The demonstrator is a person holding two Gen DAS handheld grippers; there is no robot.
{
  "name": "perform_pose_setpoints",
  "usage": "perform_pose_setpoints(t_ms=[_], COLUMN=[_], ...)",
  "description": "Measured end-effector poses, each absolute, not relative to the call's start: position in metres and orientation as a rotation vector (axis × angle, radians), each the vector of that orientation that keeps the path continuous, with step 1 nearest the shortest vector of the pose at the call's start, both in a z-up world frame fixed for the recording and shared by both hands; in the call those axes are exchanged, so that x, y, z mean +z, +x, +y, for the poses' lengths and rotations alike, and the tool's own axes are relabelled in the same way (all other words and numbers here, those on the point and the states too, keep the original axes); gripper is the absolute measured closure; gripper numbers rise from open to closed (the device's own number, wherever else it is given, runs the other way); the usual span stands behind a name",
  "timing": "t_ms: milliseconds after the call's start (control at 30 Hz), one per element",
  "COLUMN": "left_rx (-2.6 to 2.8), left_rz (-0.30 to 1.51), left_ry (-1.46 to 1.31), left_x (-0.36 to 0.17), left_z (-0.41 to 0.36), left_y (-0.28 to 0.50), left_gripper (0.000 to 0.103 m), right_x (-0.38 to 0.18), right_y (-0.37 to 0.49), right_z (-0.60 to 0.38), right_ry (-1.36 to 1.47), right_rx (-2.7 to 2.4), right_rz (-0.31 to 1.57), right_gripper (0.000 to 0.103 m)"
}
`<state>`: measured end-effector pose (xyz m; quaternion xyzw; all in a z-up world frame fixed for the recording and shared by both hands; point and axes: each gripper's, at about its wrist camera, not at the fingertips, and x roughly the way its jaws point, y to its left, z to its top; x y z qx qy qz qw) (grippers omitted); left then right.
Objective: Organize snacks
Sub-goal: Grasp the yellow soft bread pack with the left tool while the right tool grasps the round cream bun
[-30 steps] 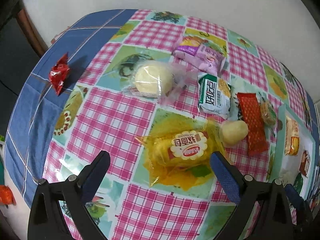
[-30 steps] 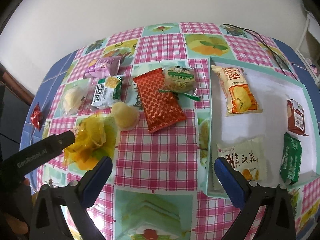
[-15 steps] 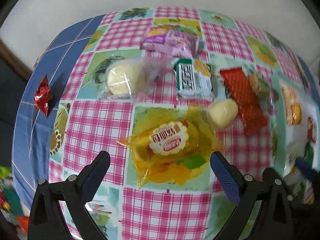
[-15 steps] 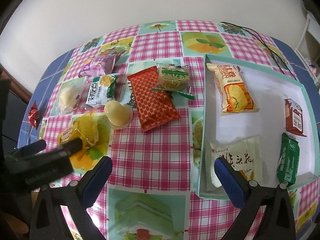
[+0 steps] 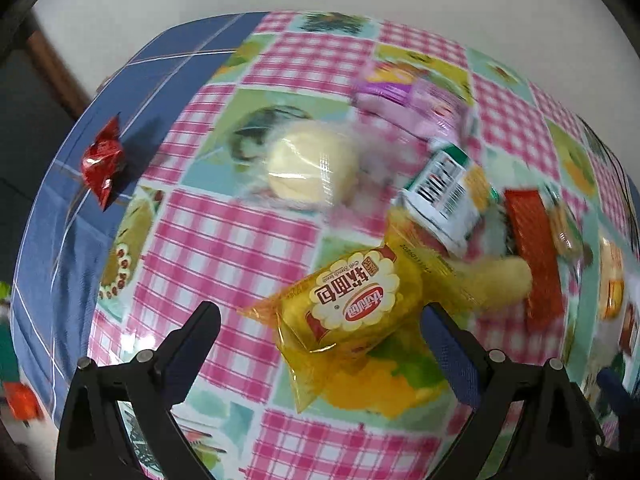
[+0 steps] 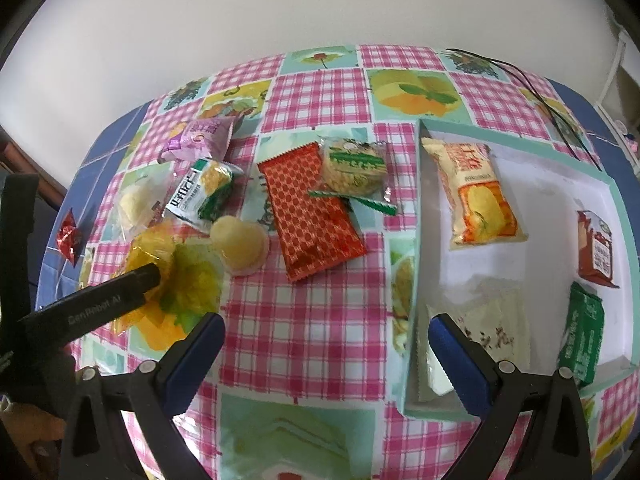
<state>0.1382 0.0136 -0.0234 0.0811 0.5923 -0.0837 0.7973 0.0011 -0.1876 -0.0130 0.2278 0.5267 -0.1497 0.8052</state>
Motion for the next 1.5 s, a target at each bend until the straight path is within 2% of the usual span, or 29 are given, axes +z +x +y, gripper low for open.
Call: perform_pose_setpoints(t_ms=[167,633,800,1000,1167,1500], left_rx=[-0.168,-0.205,-0.209,-0.225,-0.253,-0.265], left_rz=[1.268,1.281,1.282,1.304,1.321,1.366], left_ry=[0.115,0.087,0.081,0.033,-0.001,0.015], left_x=[-0.027,-0.035,-0.035,-0.038,-0.041,-0.051], left_z=[0.027,0.029,0.027,0.031,0.031,0.023], left_y=[0.156,0.174,0.175,0.179,0.18,0.177], left_gripper=[0.003,0.003,0.006,0.008,0.018,0.019], right_x=[-0.011,-0.024,-0.029,-0.035,-0.038,-0.036], right_y=[0.019,0.068,0.08,0.089,0.095,0.088], right_z=[-0.185,-0.164,-0.16,-0.162,-0.159,-0.151], right_ry=[0.494,0.441,0.425,0.423,0.401,0.368], right_rx=[-0.29,-0.188,-0.171,-0.166,-0.163,-0.139], right_rz=[1.101,1.101,1.098,1.09,1.086,1.12], right_gripper=[0.001,0.04,0.059,0.068,0.069,0.069])
